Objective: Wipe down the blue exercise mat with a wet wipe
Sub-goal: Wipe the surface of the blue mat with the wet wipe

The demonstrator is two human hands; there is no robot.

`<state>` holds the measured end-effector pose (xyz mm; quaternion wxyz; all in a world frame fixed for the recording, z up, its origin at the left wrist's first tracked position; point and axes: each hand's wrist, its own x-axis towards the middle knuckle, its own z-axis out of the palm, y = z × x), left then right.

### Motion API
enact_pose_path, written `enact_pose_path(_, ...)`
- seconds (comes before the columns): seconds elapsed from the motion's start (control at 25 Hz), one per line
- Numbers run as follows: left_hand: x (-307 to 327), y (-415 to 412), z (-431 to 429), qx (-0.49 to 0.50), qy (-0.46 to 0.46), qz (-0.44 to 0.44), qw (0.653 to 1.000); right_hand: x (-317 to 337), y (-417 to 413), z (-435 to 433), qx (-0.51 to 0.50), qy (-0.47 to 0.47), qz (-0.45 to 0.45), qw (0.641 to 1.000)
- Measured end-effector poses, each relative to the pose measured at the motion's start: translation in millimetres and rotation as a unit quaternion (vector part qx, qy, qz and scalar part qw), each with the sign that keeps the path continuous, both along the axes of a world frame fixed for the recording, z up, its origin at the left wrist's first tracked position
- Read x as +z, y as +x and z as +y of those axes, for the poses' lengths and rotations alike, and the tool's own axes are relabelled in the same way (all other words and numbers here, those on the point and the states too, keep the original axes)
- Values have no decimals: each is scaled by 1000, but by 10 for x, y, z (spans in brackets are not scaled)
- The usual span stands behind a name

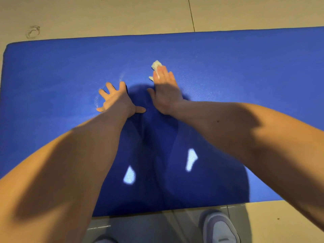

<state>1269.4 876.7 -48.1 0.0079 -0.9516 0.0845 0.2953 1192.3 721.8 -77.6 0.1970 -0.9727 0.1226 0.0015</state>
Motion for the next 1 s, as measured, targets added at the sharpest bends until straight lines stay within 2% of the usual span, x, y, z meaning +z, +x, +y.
enact_pose_path(0.12,-10,8,22,-1,-4,-7,1000,-4,12,-231,78,-39,27,996)
enact_pose_path(0.16,-6,9,24,-2,-4,-7,1000,2,-15,-390,77,-46,39,995)
enact_pose_path(0.36,45,-1,13,4,-1,2,1000,-16,-90,-997,-100,-98,109,984)
enact_pose_path(0.48,35,3,4,7,-2,5,1000,-32,158,-619,-191,-59,65,978)
enact_pose_path(0.6,17,2,4,5,-1,-2,1000,-33,296,-214,-91,-13,20,996)
enact_pose_path(0.72,18,-6,4,5,-5,-5,1000,-52,255,-301,43,-58,35,997)
enact_pose_path(0.76,23,-9,8,5,-5,-5,1000,-51,234,-447,60,-66,45,995)
enact_pose_path(0.84,29,-13,2,7,-5,-4,1000,-53,202,-808,12,-70,67,995)
enact_pose_path(1.0,26,-13,-5,12,-5,-3,1000,-34,287,-1158,-179,-105,140,968)
